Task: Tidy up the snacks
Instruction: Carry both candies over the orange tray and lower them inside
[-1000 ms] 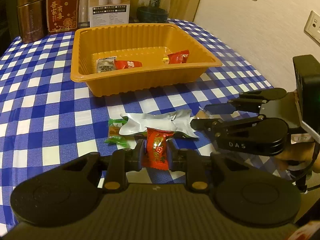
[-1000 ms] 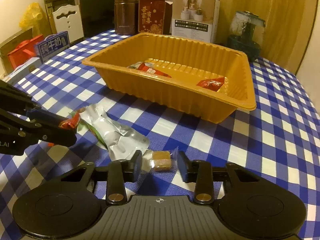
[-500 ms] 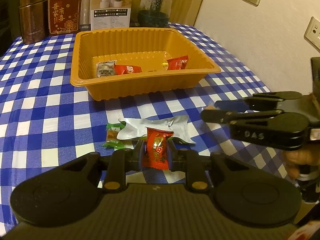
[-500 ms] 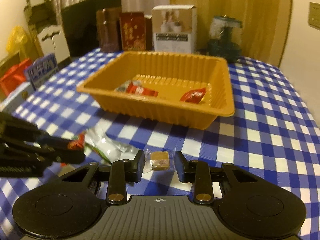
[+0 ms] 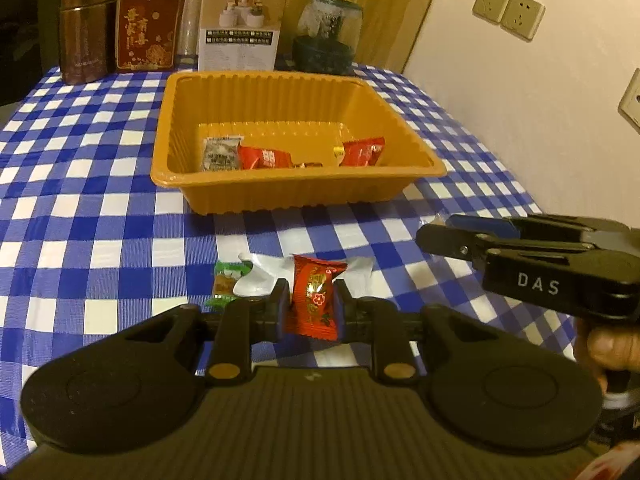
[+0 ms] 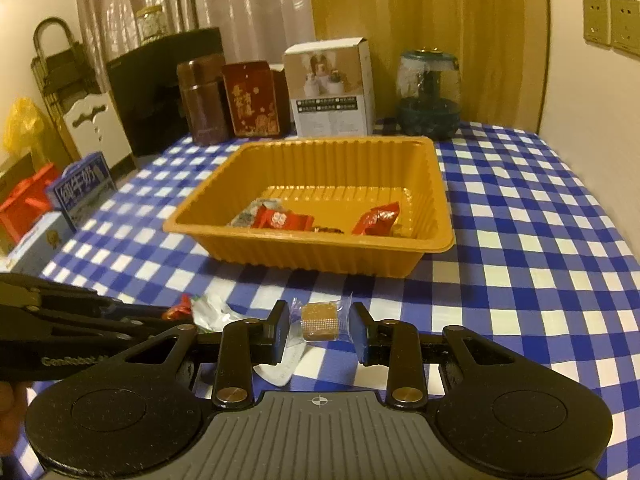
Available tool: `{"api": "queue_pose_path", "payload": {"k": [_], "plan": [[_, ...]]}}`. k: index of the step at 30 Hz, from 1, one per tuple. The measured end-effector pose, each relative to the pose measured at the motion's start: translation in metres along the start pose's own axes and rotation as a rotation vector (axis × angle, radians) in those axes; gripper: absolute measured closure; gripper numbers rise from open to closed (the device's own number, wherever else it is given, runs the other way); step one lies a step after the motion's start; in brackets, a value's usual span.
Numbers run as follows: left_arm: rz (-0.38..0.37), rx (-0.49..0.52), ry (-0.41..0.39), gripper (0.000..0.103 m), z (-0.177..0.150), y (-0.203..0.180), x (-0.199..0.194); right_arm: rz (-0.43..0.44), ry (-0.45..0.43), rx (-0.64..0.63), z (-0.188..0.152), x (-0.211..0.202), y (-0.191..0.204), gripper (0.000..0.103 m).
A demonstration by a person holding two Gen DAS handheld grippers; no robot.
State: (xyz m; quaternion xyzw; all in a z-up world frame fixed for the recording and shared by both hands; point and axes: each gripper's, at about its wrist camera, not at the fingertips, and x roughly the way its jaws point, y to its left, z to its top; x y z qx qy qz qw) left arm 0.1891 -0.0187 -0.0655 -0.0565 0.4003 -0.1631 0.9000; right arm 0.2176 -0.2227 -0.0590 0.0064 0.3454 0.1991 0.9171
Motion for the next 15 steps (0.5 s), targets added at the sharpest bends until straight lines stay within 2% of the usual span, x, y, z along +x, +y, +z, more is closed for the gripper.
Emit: {"api": "queue_pose_path", "payload": {"k": [15], "plan": [[-0.007,-0.029,-0.094,0.083,0.026,-0.008,-0.008,-0.010,-0.082,0.060,0.021,-0.008,-0.001,0.070]]}}
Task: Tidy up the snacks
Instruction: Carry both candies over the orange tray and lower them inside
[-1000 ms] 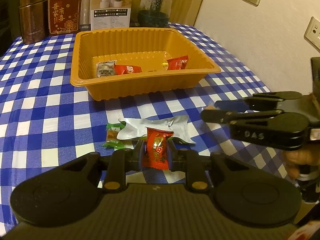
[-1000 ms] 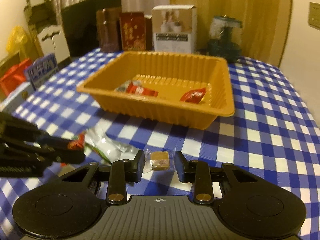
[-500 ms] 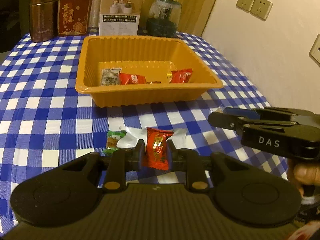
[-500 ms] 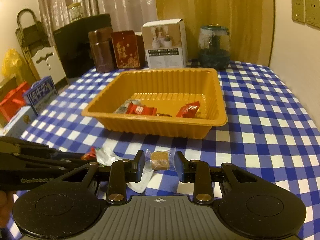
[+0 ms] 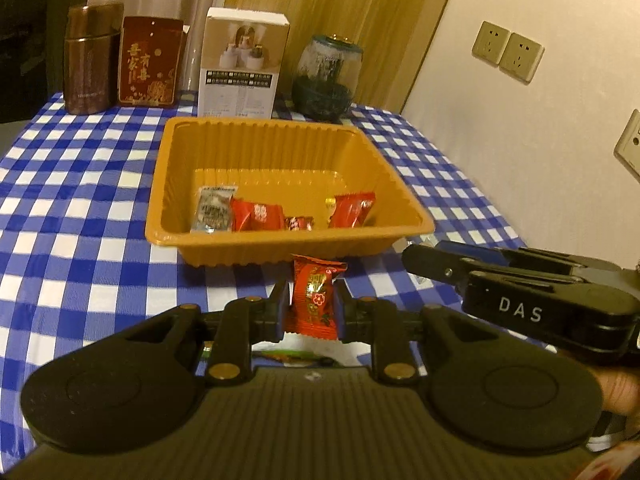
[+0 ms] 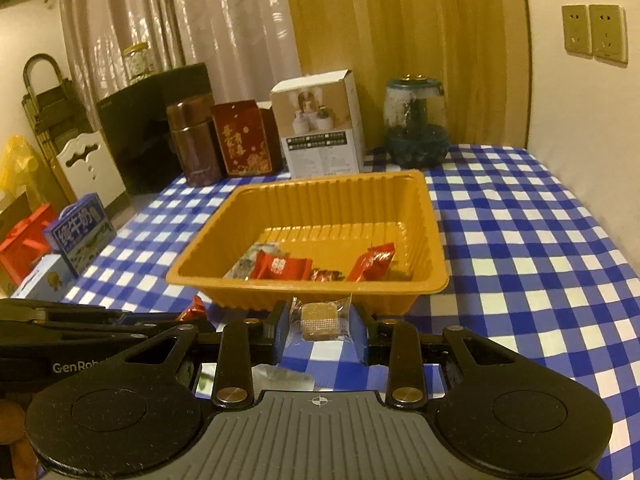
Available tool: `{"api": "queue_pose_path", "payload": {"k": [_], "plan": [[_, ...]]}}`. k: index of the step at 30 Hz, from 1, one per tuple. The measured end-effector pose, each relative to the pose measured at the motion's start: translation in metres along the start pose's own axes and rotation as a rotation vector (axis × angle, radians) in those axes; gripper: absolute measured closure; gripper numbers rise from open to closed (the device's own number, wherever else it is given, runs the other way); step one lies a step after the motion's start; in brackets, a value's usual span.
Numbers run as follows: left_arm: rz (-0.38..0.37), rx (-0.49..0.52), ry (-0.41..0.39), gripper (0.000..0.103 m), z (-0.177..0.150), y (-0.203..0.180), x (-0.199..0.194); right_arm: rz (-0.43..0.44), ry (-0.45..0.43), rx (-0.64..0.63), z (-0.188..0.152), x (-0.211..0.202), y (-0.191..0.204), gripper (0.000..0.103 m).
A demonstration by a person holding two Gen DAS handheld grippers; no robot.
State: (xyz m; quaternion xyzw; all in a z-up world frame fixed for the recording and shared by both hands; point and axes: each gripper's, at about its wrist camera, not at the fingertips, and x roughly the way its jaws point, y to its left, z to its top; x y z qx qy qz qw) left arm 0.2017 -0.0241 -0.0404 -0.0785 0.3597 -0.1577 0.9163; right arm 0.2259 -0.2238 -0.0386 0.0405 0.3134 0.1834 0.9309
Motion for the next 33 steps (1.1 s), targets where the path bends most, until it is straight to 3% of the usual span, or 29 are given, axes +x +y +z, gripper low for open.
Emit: {"api": "queue_pose_path", "payload": {"k": [20,33], "plan": [[0.046,-0.025,-0.080,0.083,0.054,0.014,0.021,-0.035,-0.081,0.089,0.034,0.018,-0.018,0.070],[0.071,-0.034,-0.072,0.083,0.079,0.025,0.053,-0.048,-0.103,0.120,0.054,0.044,-0.028,0.070]]}}
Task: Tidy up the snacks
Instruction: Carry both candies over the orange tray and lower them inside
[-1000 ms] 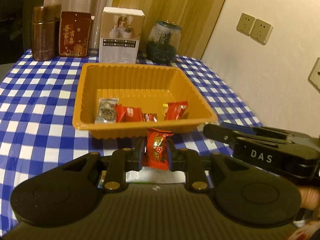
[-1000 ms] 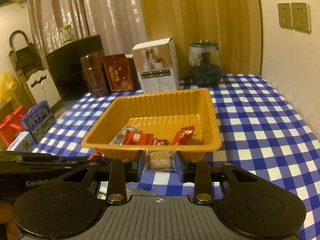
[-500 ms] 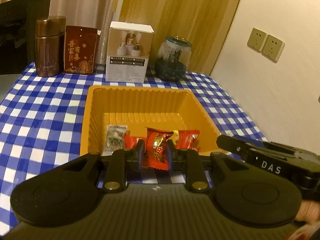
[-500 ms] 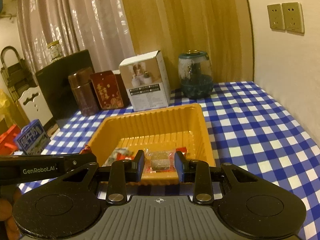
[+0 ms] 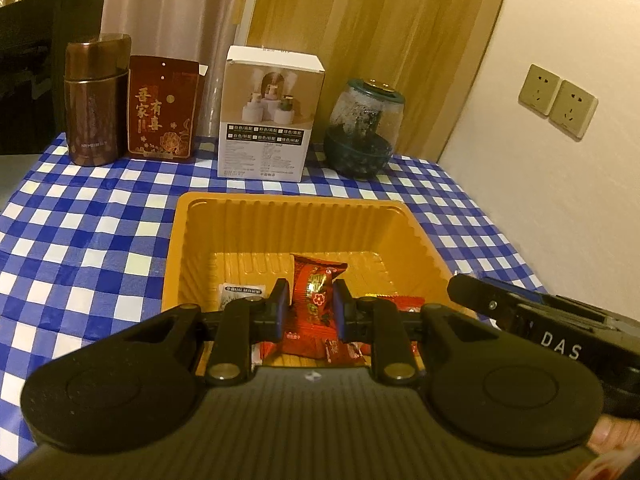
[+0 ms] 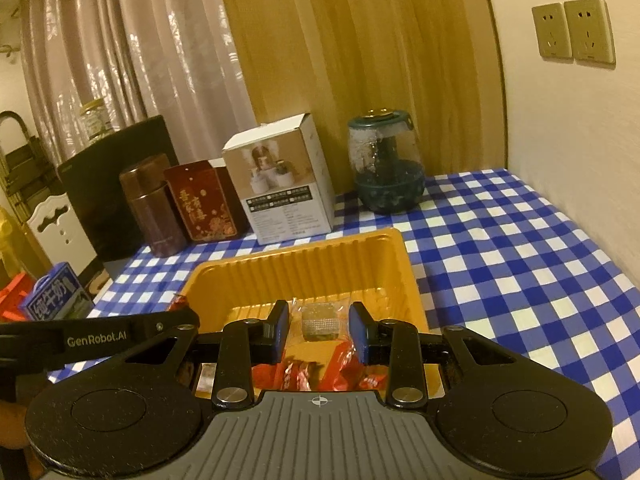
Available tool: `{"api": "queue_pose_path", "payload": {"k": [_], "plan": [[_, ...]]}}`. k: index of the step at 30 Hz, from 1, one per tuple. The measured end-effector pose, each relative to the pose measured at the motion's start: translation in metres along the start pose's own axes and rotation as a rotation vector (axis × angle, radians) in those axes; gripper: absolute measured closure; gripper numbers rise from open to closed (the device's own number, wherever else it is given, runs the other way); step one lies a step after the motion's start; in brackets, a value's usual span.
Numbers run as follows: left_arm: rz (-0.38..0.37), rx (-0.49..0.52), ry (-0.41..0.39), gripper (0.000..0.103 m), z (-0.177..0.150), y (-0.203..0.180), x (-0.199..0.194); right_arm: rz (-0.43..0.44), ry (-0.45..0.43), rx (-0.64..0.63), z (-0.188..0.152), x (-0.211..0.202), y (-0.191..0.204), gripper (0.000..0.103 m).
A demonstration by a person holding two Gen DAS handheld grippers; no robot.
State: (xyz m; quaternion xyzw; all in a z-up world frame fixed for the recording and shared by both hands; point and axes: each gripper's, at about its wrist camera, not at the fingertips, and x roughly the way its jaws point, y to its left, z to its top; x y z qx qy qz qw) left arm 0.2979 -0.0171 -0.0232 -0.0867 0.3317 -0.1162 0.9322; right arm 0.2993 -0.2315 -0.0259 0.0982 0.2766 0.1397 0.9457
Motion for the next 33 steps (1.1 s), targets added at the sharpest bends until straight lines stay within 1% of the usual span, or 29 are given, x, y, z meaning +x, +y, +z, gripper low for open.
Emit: {"api": "queue_pose_path", "payload": {"k": [17,27,33], "plan": [[0.004,-0.024,0.023,0.083,0.016,0.009,0.032,-0.004,0.011,0.007,0.012,0.040,0.004,0.070],[0.017,0.006,0.037,0.083,0.021,0.005,0.050,-0.017,0.032,0.010,0.014,0.057,-0.001,0.070],[0.040,0.015,0.047,0.083,0.021,0.005,0.056,-0.014,0.037,0.017,0.016,0.063,-0.001,0.070]]}}
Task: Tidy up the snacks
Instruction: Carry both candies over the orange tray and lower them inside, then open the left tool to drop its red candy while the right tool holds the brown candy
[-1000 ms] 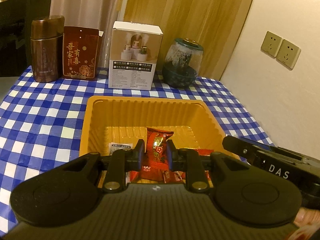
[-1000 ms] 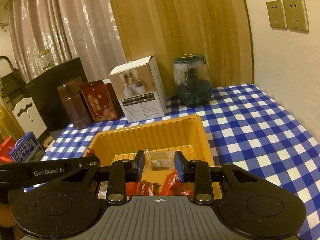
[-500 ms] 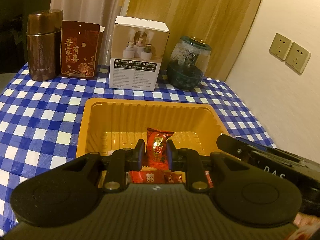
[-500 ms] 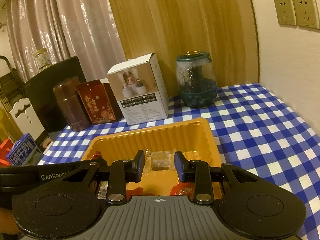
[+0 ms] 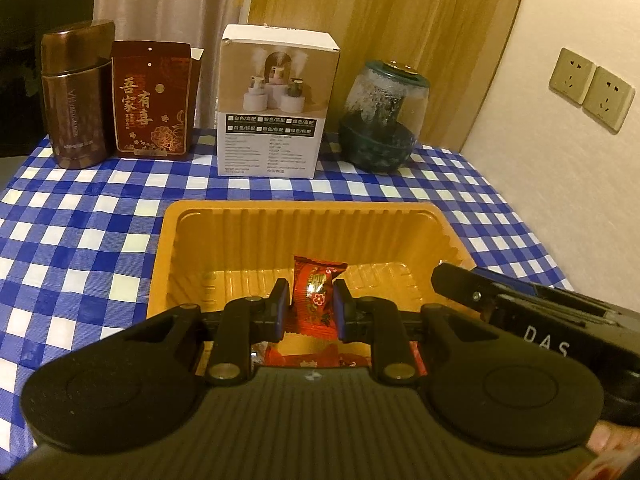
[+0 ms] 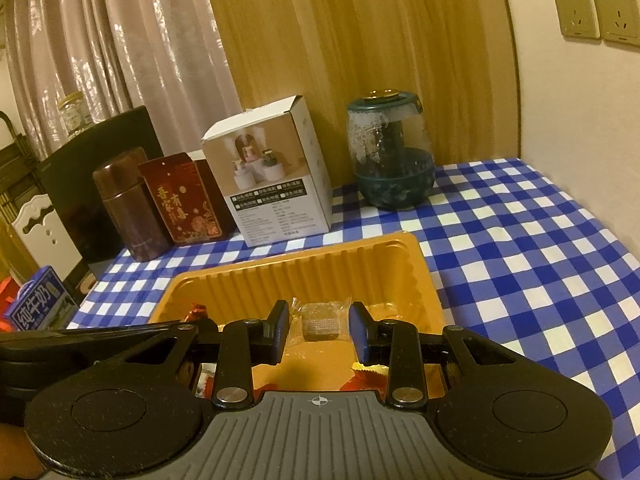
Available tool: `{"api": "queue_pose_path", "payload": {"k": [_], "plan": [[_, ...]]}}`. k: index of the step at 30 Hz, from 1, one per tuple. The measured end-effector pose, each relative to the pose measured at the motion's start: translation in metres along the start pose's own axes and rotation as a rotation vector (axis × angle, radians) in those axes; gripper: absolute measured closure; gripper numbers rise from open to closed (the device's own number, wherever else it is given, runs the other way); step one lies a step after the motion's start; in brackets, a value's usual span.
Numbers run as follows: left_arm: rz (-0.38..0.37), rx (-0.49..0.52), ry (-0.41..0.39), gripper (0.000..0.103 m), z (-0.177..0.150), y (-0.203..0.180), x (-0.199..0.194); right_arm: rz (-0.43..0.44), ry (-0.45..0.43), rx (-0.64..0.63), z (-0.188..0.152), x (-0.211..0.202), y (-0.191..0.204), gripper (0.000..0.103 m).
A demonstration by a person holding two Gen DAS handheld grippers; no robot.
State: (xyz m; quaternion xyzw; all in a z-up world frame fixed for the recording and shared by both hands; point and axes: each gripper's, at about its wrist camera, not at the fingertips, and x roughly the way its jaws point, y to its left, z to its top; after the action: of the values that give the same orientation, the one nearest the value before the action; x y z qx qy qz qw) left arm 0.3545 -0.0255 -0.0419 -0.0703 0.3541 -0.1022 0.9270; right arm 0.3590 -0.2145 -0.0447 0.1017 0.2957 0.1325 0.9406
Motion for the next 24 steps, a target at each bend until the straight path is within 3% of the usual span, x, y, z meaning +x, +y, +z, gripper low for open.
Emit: {"api": "queue_pose_path", "payload": {"k": [17,18,19,21,24], "plan": [[0.003,-0.013,-0.008,0.082,0.002,0.007,0.006,-0.002,0.007,0.007,0.001,0.008,0.000,0.070],[0.007,-0.015,-0.014,0.079,0.002,0.007,0.006,-0.003,0.006,0.007,0.001,0.008,0.000,0.070],[0.013,-0.014,-0.016,0.067,0.002,0.007,0.007,-0.005,0.005,0.009,0.001,0.008,0.000,0.070],[0.022,-0.014,-0.014,0.057,0.002,0.009,0.007,-0.006,0.004,0.017,0.001,0.007,-0.002,0.070],[0.028,-0.015,-0.005,0.057,0.002,0.013,0.006,-0.008,0.002,0.022,0.001,0.006,-0.004,0.070]]}}
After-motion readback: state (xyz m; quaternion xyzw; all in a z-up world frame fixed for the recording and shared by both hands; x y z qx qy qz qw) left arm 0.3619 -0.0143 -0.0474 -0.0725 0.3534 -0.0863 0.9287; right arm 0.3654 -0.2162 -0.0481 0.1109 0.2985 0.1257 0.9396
